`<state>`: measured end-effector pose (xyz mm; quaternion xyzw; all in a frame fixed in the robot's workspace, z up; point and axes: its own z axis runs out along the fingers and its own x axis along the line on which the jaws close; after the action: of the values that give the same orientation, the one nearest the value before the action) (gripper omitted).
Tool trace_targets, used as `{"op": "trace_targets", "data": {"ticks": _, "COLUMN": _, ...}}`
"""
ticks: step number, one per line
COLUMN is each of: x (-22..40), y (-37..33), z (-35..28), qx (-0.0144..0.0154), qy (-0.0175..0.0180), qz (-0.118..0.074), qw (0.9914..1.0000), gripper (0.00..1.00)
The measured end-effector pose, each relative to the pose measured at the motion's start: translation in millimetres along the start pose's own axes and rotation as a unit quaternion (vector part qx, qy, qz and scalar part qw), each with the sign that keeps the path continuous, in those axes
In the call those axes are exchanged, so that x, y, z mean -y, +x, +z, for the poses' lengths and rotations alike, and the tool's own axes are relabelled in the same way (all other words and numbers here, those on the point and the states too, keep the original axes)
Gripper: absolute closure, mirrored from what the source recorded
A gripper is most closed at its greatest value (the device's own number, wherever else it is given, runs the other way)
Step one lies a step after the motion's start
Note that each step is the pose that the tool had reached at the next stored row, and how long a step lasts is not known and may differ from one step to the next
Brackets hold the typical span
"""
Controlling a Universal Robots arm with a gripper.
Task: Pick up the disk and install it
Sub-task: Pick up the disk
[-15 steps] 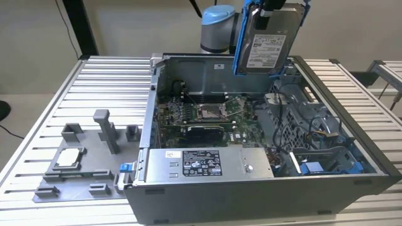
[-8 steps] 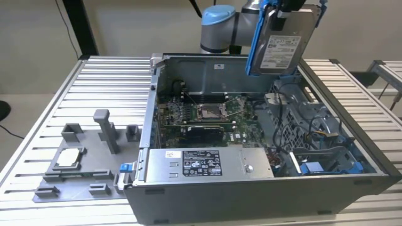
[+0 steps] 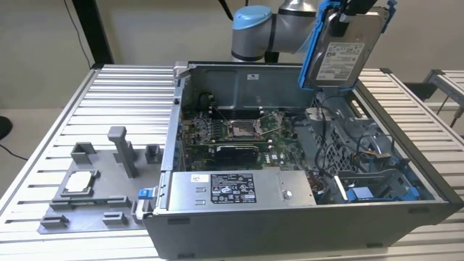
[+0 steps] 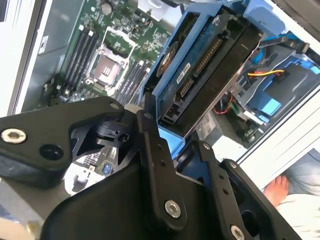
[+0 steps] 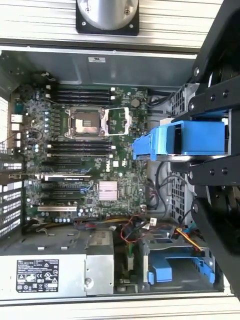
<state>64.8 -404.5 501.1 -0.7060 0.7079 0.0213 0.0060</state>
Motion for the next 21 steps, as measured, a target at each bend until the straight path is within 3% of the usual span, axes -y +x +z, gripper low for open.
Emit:
{"op": "trace_targets", "data": {"ticks": 4, "x": 0.1, "y": 0.3, "z": -0.1, "qx": -0.0001, "qy": 0.0, "qz": 0.0, "qw": 1.0, "gripper": 1.0}}
{"op": "trace_targets", "data": {"ticks": 6, "x": 0.2, "y": 3.7, "z": -0.1, "qx": -0.0001, "qy": -0.0001, "qz": 0.0, "qw": 1.0, "gripper": 1.0}}
{"op": "trace_targets", "data": {"ticks": 21, "x": 4.9, "y": 62.5, "z": -1.9, "qx": 0.0001, "qy": -0.0001, "qz": 0.0, "qw": 1.0, "gripper": 1.0}}
